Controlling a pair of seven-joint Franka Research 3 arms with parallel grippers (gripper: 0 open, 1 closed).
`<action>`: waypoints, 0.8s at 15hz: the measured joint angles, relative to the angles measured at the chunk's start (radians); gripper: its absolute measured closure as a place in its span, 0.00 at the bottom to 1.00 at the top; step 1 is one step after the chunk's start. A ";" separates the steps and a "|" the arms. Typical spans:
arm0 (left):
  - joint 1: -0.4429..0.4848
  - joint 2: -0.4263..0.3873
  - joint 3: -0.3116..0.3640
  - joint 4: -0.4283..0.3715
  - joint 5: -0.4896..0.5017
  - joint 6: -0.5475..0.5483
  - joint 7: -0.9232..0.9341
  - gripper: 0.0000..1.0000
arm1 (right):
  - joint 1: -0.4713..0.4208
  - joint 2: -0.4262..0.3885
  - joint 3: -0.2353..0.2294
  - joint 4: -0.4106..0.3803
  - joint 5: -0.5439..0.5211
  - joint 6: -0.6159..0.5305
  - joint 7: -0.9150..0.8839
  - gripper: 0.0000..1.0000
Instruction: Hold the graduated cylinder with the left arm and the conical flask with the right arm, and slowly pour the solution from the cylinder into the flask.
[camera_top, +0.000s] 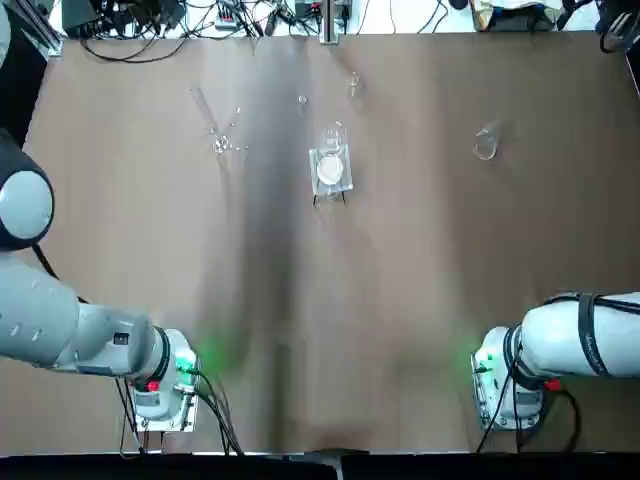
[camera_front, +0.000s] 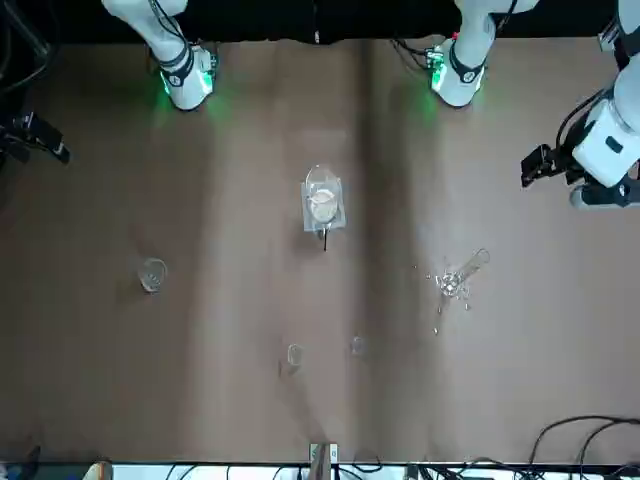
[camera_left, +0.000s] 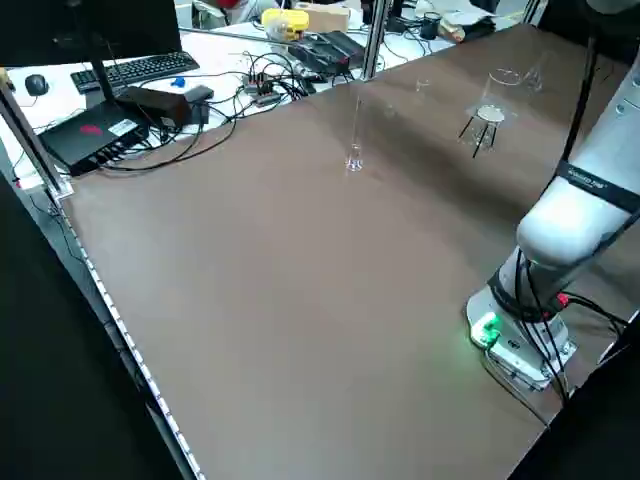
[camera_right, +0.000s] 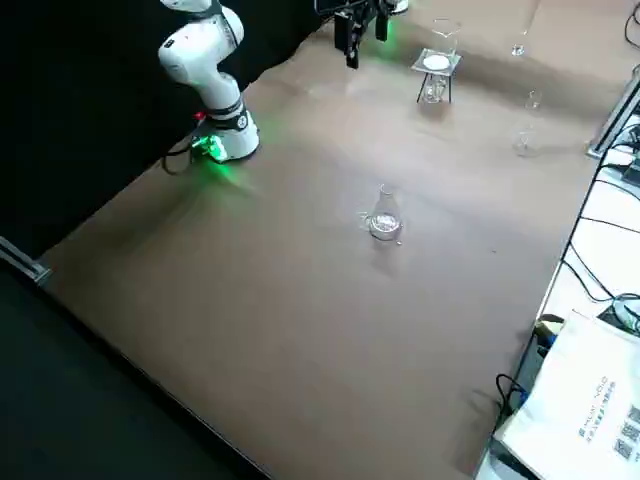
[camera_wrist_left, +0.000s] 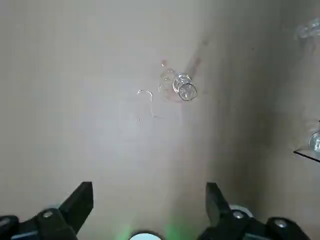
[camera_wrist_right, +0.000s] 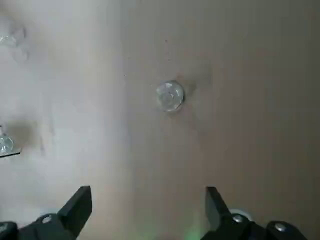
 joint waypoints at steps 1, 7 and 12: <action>0.000 0.000 0.000 0.000 0.000 0.000 0.001 0.01 | 0.000 -0.002 0.002 0.000 0.000 0.000 0.000 0.00; 0.001 0.023 0.004 0.000 0.001 0.047 0.006 0.01 | -0.004 -0.034 -0.006 -0.024 -0.001 -0.012 0.000 0.00; 0.046 0.071 0.007 0.000 -0.013 0.142 0.147 0.01 | -0.004 -0.035 -0.004 -0.031 0.000 -0.009 -0.022 0.00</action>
